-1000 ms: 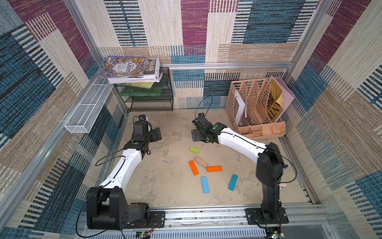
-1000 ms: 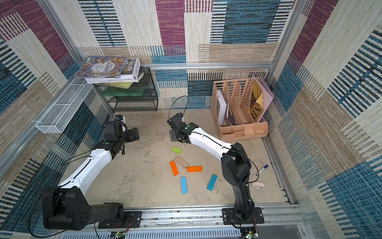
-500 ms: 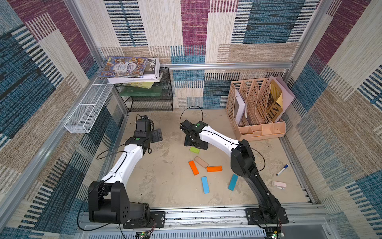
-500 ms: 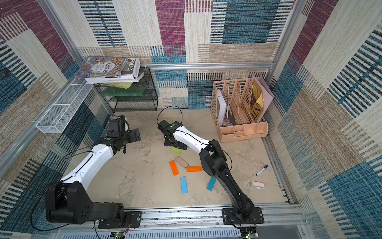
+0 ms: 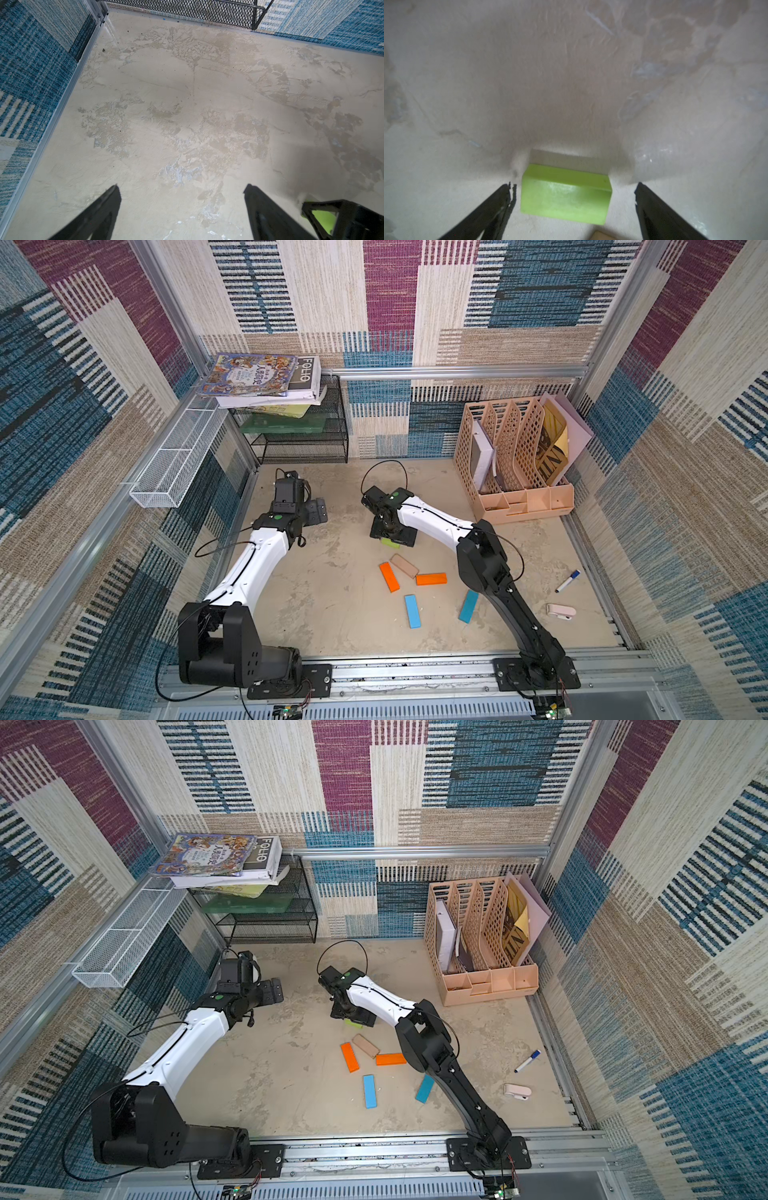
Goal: Assemble a giraffe with building blocks
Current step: Pick up the building block from the center of the board, then place the building block at the center of the board.
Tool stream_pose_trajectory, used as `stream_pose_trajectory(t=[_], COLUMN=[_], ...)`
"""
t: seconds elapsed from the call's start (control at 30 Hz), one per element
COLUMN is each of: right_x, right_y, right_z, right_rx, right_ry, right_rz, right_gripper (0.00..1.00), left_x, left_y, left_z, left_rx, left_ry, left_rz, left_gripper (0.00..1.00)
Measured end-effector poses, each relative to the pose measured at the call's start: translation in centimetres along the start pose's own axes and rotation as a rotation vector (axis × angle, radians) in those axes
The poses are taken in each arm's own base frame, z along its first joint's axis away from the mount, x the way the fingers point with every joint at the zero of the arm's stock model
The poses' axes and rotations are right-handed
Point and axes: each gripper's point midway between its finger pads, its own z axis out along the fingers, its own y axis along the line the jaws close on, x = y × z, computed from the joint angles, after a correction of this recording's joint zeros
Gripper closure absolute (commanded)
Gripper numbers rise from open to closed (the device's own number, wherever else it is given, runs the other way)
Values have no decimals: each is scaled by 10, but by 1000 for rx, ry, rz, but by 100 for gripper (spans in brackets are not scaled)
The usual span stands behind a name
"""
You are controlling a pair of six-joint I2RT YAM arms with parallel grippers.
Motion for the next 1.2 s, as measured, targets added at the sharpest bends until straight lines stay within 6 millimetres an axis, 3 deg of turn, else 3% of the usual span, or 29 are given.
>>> stream_pose_trajectory(t=[0.33,0.57,0.67,0.9,1.0,1.2], right_x=[0,-7,-25,-90,-116,-148], right_y=[2,-1,-12,-39,-37,-26], right_z=[0,-9,-12,-7,-7,-1], right_rx=[6,15,37,50,32,-5], right_ry=[-22,-57,-92,-177,-221,-290], right_rz=[-11,-21,-38,-180,-249,-342], right_gripper=[42,41,39,38,36,34], left_x=[-2,-3,-4,-5,-10,-12], left_y=[0,-1,-2,-5,-6,-11], left_z=[-2,-3,-4,-8,-11,-16], left_rx=[2,4,5,14,18,47], left_ry=[-7,-10,-10,-13,-19,-21], left_rz=[-1,-1,-4,-7,-11,-22], left_gripper=[4,4,4,4,4,4])
